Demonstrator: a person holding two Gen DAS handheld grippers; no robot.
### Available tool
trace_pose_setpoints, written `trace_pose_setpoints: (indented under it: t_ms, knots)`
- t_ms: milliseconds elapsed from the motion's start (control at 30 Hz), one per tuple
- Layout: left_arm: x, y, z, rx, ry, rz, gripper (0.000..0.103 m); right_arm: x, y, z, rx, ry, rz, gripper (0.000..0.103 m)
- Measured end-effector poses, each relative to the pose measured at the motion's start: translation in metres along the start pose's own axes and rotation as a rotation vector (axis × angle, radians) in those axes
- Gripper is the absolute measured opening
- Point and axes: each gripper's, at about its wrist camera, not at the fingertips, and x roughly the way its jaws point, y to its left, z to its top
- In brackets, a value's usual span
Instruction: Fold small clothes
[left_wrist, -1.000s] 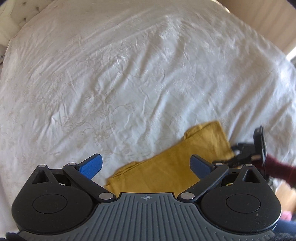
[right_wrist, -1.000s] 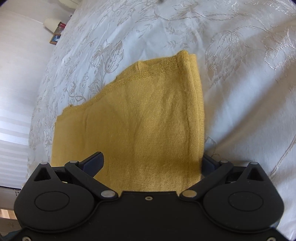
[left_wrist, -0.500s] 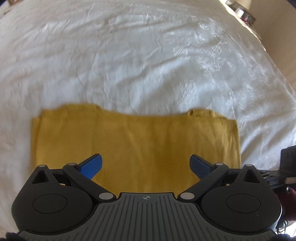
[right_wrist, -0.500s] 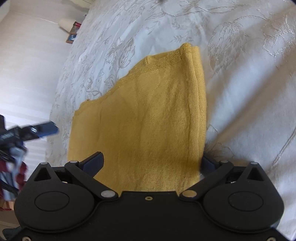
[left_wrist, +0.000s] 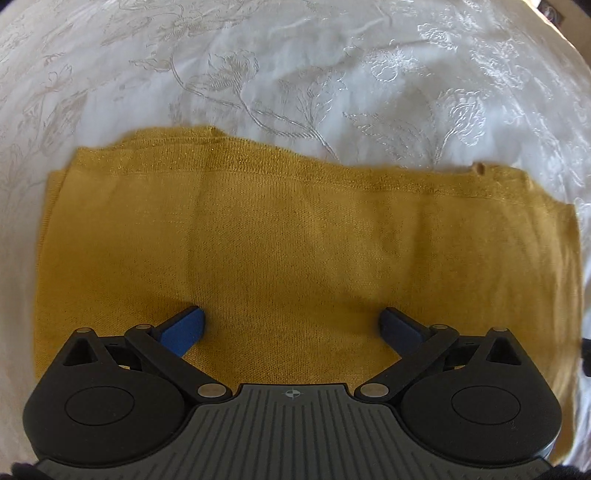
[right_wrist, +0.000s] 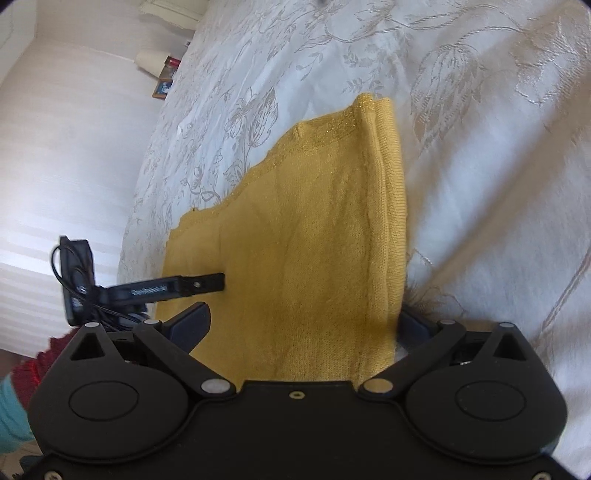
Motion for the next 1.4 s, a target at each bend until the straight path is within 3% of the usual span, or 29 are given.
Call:
trace_pose_setpoints:
  t_ms: [100,167,233,333,467,667,900,1167,1267,1400]
  knots:
    - [-0.004,0.003,0.003,-0.001,0.019,-0.006,0.103,-0.001,-0.002,0.0,0.022,-0.014,-0.012,0.092]
    - [-0.015,0.009,0.007,-0.03,-0.002,-0.034,0.102,-0.002,-0.003,0.0,0.039,-0.016,-0.041,0.072]
    - [-0.032,0.019,0.007,-0.065,-0.063,-0.051,0.102,-0.003,-0.003,0.001,0.047,-0.009,-0.068,0.037]
    - [-0.061,0.037,0.002,-0.092,-0.134,-0.082,0.102,-0.012,0.007,0.0,0.02,-0.032,-0.1,0.026]
    - [-0.089,0.064,-0.01,-0.086,-0.183,-0.128,0.102,-0.022,0.045,0.002,-0.035,-0.069,-0.104,0.025]
    - [-0.104,0.112,-0.023,-0.12,-0.188,-0.204,0.102,-0.009,0.125,-0.001,-0.098,-0.109,-0.094,0.024]
    - [-0.11,0.179,-0.035,-0.16,-0.174,-0.249,0.102,0.074,0.207,-0.01,-0.181,-0.053,-0.083,0.024]
    - [-0.11,0.241,-0.038,-0.179,-0.152,-0.259,0.103,0.186,0.24,-0.04,-0.224,0.061,-0.192,0.024]
    - [-0.108,0.256,-0.037,-0.212,-0.143,-0.282,0.103,0.206,0.244,-0.05,-0.234,0.094,-0.228,0.035]
    - [-0.104,0.265,-0.032,-0.223,-0.139,-0.312,0.103,0.205,0.272,-0.065,-0.385,0.102,-0.198,0.061]
